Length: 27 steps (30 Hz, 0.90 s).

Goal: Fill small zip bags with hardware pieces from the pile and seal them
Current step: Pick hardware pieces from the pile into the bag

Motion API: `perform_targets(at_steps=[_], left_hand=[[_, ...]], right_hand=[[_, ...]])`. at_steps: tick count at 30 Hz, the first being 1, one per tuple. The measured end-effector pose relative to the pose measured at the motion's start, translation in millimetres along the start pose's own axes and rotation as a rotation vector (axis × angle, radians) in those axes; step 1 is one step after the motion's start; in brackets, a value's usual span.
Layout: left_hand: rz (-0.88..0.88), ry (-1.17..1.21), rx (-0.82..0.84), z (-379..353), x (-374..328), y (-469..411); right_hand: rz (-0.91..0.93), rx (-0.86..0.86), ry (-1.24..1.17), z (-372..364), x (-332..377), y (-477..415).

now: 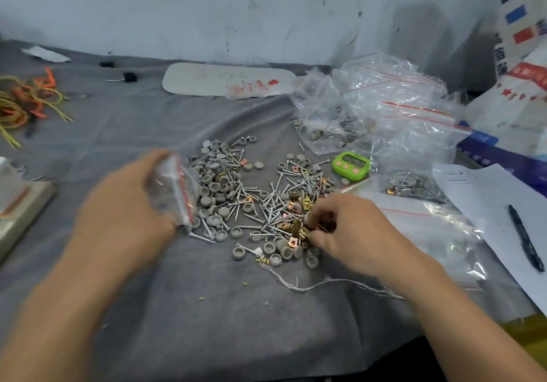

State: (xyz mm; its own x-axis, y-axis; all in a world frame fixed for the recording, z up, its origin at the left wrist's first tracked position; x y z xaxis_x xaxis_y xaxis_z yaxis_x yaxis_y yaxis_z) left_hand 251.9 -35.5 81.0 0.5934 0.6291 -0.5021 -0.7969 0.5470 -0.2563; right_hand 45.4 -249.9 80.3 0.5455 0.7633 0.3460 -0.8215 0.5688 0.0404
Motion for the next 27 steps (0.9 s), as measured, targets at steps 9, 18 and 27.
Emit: perform_targets(at_steps=[9, 18, 27], left_hand=[[0.049, 0.021, 0.139, -22.0, -14.9, -6.2], [0.123, 0.099, -0.022, -27.9, -22.8, -15.7], [0.115, 0.108, -0.023, -35.3, -21.4, -17.6]], right_hand=[[0.137, 0.161, -0.034, -7.1, 2.7, -37.2], [0.080, 0.091, 0.030, -10.5, -1.4, -78.1], [0.397, 0.098, -0.176, -42.2, 42.1, -30.2]])
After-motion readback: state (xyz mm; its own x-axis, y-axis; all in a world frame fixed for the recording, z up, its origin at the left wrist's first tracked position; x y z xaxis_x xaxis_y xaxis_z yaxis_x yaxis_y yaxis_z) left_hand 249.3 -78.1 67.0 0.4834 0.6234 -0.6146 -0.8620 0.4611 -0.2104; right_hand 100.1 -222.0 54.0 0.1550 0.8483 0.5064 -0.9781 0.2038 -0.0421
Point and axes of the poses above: each hand's wrist, its own y-axis away from the middle knuckle, its own z-axis out of the back of the hand, x = y × z, the point moved 1 cm from there along -y, towards the middle knuckle, and after that the axes turned 2 degrees about x, right-handed, at the moved point
